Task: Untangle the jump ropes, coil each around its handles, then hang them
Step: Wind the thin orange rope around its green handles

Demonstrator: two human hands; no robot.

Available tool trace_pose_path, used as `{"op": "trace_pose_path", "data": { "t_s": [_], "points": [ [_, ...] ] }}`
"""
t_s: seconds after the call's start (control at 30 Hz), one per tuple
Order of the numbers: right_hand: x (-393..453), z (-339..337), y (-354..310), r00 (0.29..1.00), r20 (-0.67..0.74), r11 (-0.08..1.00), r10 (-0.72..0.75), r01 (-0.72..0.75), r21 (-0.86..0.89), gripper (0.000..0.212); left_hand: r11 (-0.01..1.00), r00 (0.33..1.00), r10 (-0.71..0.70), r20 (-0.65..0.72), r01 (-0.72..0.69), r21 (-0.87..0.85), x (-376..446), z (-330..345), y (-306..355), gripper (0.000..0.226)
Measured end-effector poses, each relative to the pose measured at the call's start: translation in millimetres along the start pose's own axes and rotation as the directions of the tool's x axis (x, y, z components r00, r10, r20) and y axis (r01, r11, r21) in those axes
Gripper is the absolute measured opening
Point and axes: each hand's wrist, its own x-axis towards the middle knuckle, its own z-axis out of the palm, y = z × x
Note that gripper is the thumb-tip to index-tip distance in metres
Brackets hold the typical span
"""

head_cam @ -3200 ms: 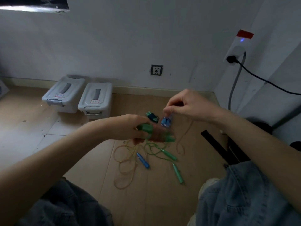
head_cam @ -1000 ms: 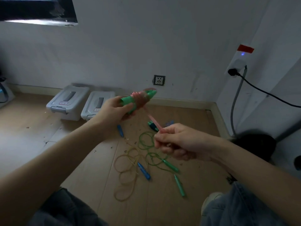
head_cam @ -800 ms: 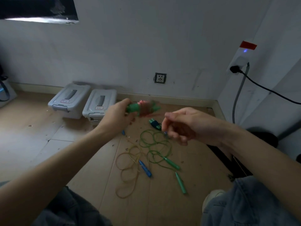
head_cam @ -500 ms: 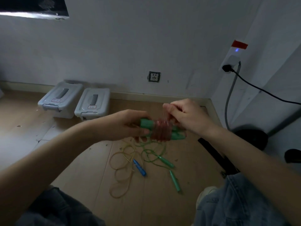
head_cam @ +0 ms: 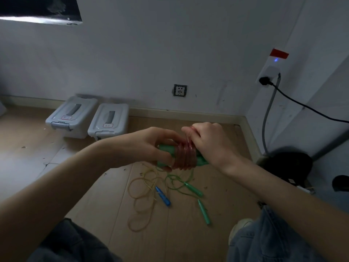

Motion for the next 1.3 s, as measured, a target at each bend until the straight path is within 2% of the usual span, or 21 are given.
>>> {"op": "trace_pose_path", "data": {
  "t_s": [0.07, 0.13, 0.2, 0.23, 0.3, 0.37, 0.47, 0.53, 0.63, 0.7, 0.83, 0.9, 0.97, 1.03, 1.07, 1.17, 1.23, 1.3],
  "points": [
    [-0.5, 1.9, -2.0, 0.998, -0.051, 0.999, -0.030, 0.027, -0.045, 0.047, 1.000, 0.999, -0.027, -0.028, 0.027, -0.012, 2.0, 3.0, -1.2, 0.049],
    [-3.0, 5.4, -2.2, 0.995, -0.087, 0.996, -0.046, 0.040, -0.076, 0.046, 0.992, 0.976, -0.001, -0.220, 0.028, 0.123, 10.0, 13.3, -5.1, 0.051],
    [-1.2, 4.3, 0.7, 0.998, -0.059, 0.997, -0.020, 0.016, -0.070, 0.046, 0.954, 0.924, 0.108, -0.368, 0.008, 0.301, 14.9, 19.9, -6.5, 0.054],
    [1.9, 0.3, 3.8, 1.000, -0.013, 1.000, 0.017, -0.018, -0.019, 0.046, 0.950, 0.920, 0.139, -0.367, -0.019, 0.312, 14.5, 19.1, -6.9, 0.057],
    [8.4, -11.7, 11.6, 0.985, 0.119, 0.966, 0.128, -0.151, 0.210, 0.044, 0.978, 0.953, 0.140, -0.267, -0.091, 0.188, 9.6, 11.1, -4.7, 0.059],
    [10.8, -22.3, 17.6, 0.937, 0.288, 0.867, 0.199, -0.305, 0.393, 0.043, 0.986, 0.976, 0.168, -0.138, -0.167, 0.018, 2.5, 2.9, -2.2, 0.058],
    [8.9, -26.3, 23.5, 0.835, 0.500, 0.689, 0.228, -0.502, 0.524, 0.034, 0.966, 0.967, 0.252, -0.028, -0.254, -0.057, -5.1, -0.3, 0.4, 0.055],
    [9.6, -30.8, 26.9, 0.780, 0.586, 0.543, 0.220, -0.597, 0.591, 0.025, 0.951, 0.954, 0.299, -0.037, -0.301, -0.068, -8.0, -5.5, 0.8, 0.047],
    [12.9, -46.0, 35.4, 0.753, 0.634, 0.401, 0.177, -0.643, 0.652, 0.013, 0.936, 0.946, 0.271, -0.178, -0.302, -0.180, -16.1, -27.3, -1.3, 0.039],
    [14.7, -55.2, 40.1, 0.768, 0.623, 0.408, 0.150, -0.622, 0.668, 0.011, 0.938, 0.926, 0.234, -0.295, -0.295, -0.181, -18.4, -41.9, -7.3, 0.044],
    [12.3, -46.1, 38.7, 0.748, 0.623, 0.581, 0.228, -0.618, 0.529, 0.012, 0.955, 0.897, 0.142, -0.418, -0.235, -0.180, -11.0, -42.7, -16.9, 0.032],
    [11.8, -37.8, 35.2, 0.752, 0.606, 0.594, 0.261, -0.620, 0.513, 0.004, 0.952, 0.877, 0.133, -0.462, -0.242, -0.186, -5.7, -38.4, -17.8, 0.031],
    [12.7, -34.6, 35.1, 0.742, 0.623, 0.555, 0.247, -0.636, 0.537, 0.009, 0.926, 0.859, 0.117, -0.498, -0.276, -0.258, -1.9, -37.7, -18.6, 0.032],
    [14.6, -34.1, 36.2, 0.720, 0.643, 0.495, 0.260, -0.671, 0.552, 0.017, 0.878, 0.851, 0.086, -0.518, -0.310, -0.364, 0.5, -37.8, -18.6, 0.033],
    [15.7, -33.2, 38.4, 0.703, 0.645, 0.432, 0.299, -0.703, 0.565, 0.021, 0.852, 0.851, 0.089, -0.518, -0.334, -0.403, 1.5, -37.7, -17.8, 0.033],
    [17.7, -34.4, 45.2, 0.639, 0.639, 0.134, 0.428, -0.744, 0.654, 0.019, 0.804, 0.853, 0.123, -0.508, -0.386, -0.453, 1.4, -38.9, -16.3, 0.026],
    [18.2, -36.8, 46.7, 0.710, 0.587, 0.067, 0.388, -0.657, 0.751, 0.007, 0.815, 0.847, 0.060, -0.528, -0.347, -0.465, 0.5, -41.0, -19.8, 0.034],
    [20.2, -34.6, 43.7, 0.836, 0.457, 0.099, 0.304, -0.505, 0.857, 0.010, 0.852, 0.838, -0.082, -0.540, -0.222, -0.473, 2.5, -39.0, -28.1, 0.048]
  ]
}}
